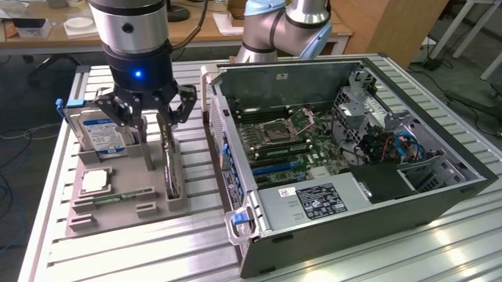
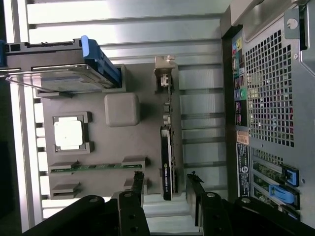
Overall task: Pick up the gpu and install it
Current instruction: 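Pick up the gpu and move the gpu toward the slot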
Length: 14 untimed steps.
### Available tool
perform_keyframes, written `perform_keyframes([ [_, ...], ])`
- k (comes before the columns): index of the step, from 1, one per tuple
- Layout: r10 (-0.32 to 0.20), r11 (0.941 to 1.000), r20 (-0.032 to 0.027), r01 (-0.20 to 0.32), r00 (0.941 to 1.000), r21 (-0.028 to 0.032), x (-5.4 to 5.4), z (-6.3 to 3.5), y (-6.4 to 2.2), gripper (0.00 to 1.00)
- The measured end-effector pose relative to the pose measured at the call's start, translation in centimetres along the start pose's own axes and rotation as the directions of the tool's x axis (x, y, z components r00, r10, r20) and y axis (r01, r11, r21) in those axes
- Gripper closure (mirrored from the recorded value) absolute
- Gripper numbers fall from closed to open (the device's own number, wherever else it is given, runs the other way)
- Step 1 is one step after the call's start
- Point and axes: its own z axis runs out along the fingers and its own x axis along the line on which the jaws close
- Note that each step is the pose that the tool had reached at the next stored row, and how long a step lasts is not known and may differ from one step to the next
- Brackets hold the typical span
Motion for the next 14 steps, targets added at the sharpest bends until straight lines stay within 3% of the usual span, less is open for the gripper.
perform_keyframes([
  [5,0.0,1.0,-0.0031,0.0,1.0,-0.0001,0.0,0.44,-0.46,0.53],
  [14,0.0,1.0,-0.0051,0.0,1.0,0.0002,0.0,1.75,-0.16,0.53],
])
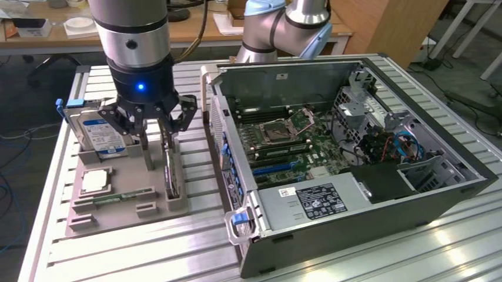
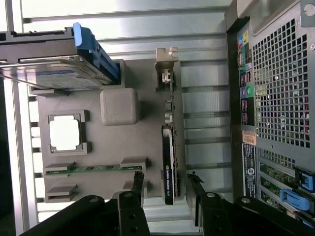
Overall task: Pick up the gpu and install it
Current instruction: 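Pick up the gpu and move the gpu toward the slot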
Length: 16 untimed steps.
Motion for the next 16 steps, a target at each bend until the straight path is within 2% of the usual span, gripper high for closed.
perform_keyframes([
  [4,-0.001,1.0,-0.0033,0.001,1.0,0.0004,0.0,0.68,0.33,0.53],
  [12,-0.002,1.0,-0.0057,0.002,1.0,0.0006,-0.1,2.02,0.5,0.53],
  [16,-0.004,1.0,-0.0063,0.004,1.0,0.0008,-0.1,2.35,0.53,0.53],
])
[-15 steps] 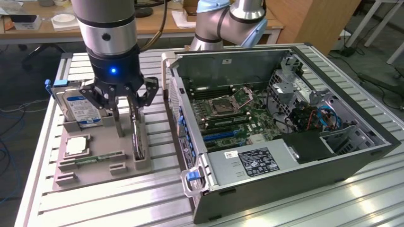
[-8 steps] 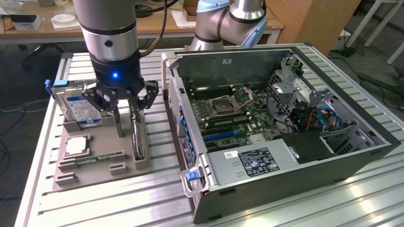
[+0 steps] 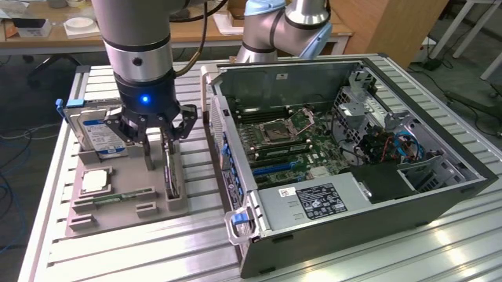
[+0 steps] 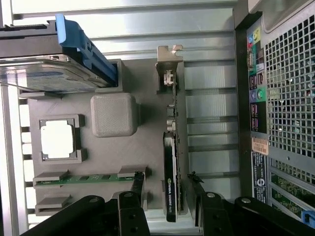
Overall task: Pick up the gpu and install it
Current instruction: 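Pick up the gpu and move the gpu toward the slot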
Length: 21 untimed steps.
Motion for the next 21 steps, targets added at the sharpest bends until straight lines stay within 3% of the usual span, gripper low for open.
perform_keyframes([
  [10,-0.005,1.0,0.0,0.005,1.0,-0.0001,0.0,0.26,0.1,0.53],
  [16,-0.069,0.9976,-0.0029,0.069,0.9976,0.0013,0.0,0.76,0.21,0.53],
  [21,-0.079,0.9969,-0.0033,0.079,0.9969,0.0012,0.0,1.6,0.67,0.53],
])
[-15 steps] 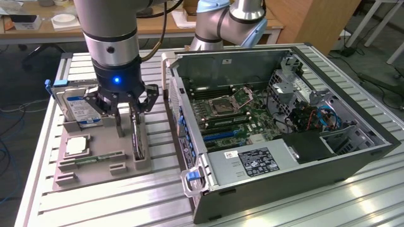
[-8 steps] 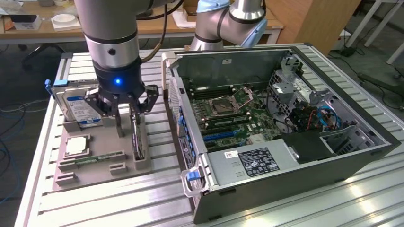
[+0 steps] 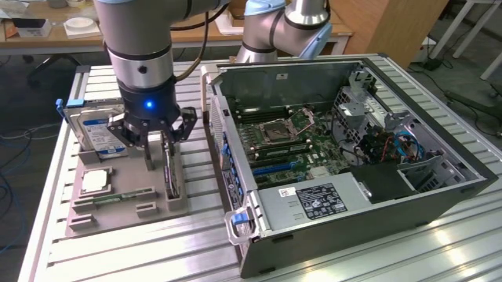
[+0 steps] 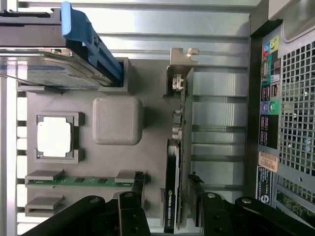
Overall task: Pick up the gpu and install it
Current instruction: 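Pick up the gpu and move the gpu toward the slot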
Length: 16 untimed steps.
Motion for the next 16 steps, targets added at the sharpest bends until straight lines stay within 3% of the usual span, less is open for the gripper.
perform_keyframes([
  [3,0.0,1.0,0.0,0.0,1.0,0.0,0.0,0.5,0.34,0.53],
  [16,0.0,1.0,-0.0002,0.0,1.0,0.0,-0.7,2.4,0.28,0.53],
])
